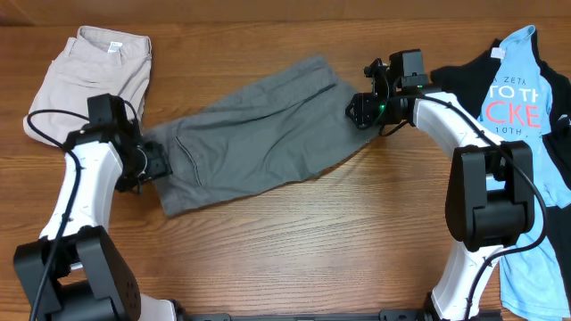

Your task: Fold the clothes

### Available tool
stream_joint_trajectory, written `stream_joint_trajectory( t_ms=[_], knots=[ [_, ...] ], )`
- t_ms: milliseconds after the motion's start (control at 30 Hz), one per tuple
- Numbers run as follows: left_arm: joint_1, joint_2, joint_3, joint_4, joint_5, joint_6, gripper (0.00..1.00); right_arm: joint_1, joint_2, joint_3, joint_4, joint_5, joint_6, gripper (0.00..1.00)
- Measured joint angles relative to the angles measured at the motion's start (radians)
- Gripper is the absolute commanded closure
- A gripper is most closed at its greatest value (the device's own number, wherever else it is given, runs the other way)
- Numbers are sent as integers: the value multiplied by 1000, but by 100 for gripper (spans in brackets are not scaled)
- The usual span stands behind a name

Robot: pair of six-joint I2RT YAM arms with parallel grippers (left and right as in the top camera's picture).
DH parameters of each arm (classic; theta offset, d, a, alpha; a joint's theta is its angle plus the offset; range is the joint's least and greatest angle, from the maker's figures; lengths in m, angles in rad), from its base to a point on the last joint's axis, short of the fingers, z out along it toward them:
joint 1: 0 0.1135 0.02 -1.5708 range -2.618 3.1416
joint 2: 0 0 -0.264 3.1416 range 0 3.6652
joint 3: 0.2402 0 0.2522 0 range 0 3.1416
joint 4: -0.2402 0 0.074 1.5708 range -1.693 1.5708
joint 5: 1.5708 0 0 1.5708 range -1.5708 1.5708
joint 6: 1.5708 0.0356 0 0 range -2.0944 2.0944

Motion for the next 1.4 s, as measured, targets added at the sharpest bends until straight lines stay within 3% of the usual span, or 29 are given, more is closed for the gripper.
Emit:
stream_joint_trajectory(
  t_ms=[300,700,867,933,1000,1067,1267,1300,1400],
  knots=[
    [0,2,-198,318,8,61,31,0,0,0,-18,2,0,48],
    [0,19,-281,473,32,69,32,0,0,0,-36,4,-2,48],
    [1,75,-268,557,75,80,43,0,0,0,-42,5,-3,48],
    [1,101,-253,582,87,79,54,0,0,0,-44,5,-3,48],
    [6,140,-226,606,113,76,70,0,0,0,-47,5,-3,48],
    [12,166,-212,621,143,74,95,0,0,0,-47,5,-3,48],
    [28,214,-182,639,261,56,96,0,0,0,-60,7,-2,48],
    [31,217,-175,626,269,56,96,0,0,0,-75,7,-3,41],
    [31,203,-150,524,304,56,96,0,0,1,-111,7,-3,36]
  ],
)
